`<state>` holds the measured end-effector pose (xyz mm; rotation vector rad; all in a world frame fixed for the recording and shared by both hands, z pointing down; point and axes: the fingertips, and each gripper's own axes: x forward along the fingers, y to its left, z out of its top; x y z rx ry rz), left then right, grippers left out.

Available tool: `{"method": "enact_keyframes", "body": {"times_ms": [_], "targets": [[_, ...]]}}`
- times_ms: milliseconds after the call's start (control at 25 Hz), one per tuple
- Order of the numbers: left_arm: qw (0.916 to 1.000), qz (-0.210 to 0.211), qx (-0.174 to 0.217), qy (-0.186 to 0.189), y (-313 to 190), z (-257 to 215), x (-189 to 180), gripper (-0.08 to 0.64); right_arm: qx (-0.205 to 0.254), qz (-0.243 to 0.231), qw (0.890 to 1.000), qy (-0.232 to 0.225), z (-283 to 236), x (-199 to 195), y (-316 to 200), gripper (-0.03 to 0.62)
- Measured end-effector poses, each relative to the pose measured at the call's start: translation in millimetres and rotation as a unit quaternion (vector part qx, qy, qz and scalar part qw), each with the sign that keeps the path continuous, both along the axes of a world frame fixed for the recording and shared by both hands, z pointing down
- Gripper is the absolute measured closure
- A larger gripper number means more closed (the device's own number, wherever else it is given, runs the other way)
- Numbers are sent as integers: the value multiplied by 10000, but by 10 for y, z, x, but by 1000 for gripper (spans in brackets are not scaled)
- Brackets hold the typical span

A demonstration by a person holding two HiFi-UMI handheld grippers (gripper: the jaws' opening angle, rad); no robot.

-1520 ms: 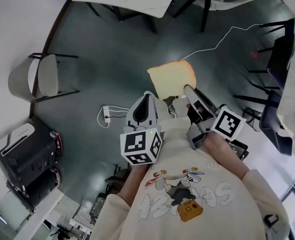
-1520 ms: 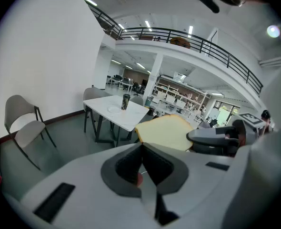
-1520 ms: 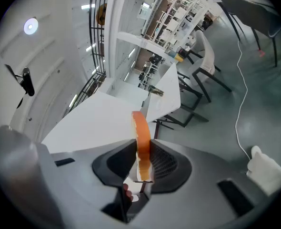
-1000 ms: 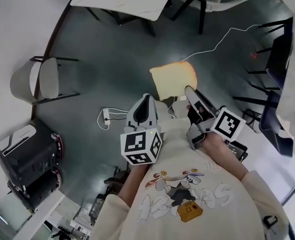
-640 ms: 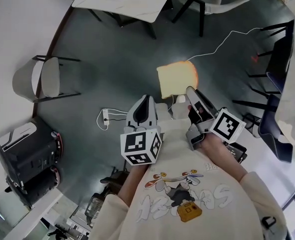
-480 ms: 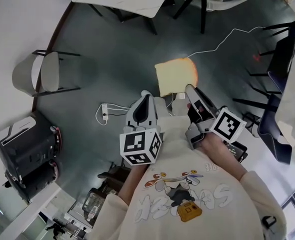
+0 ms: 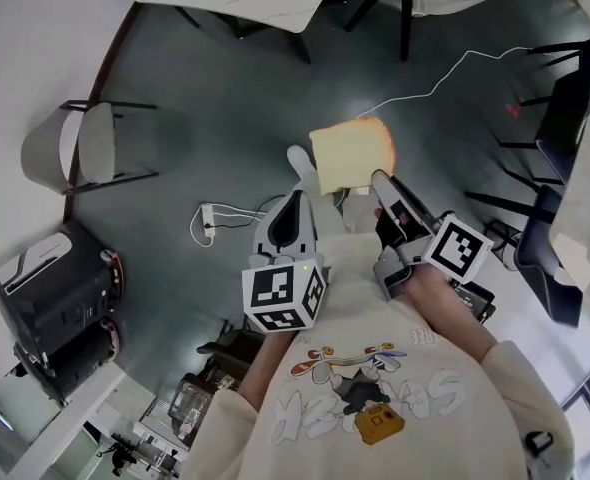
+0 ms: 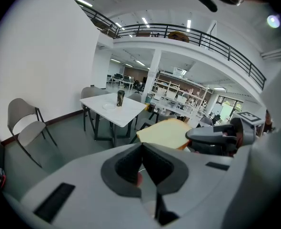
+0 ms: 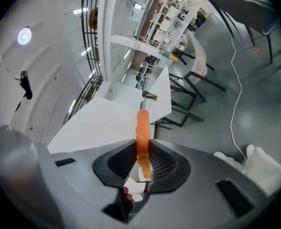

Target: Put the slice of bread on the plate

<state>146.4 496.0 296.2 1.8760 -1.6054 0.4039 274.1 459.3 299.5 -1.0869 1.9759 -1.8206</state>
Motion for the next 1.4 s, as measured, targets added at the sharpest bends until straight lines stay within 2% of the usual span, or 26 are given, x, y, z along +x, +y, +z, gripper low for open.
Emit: {"method": "enact_keyframes", "body": {"times_ms": [160, 400, 960, 1160, 1400], "targets": [[9999, 99, -5, 75, -188, 46, 5, 551, -101, 117, 9998, -152, 18, -27, -143, 511], [9997, 161, -5, 174, -525, 99, -166, 551, -189, 138, 9997, -115, 79, -258, -449, 511], [9983, 204, 113, 538, -1588, 27, -1088, 551, -190, 110, 9994, 262, -8, -1229, -1450, 511], [9980, 180, 175, 587, -1802, 11, -1460, 551, -116, 143, 9995, 241, -33, -1593, -1707, 511], [9977, 198, 217, 609, -1947, 0, -1781, 551, -70, 258, 9992, 289, -40, -1834, -1857, 511]]}}
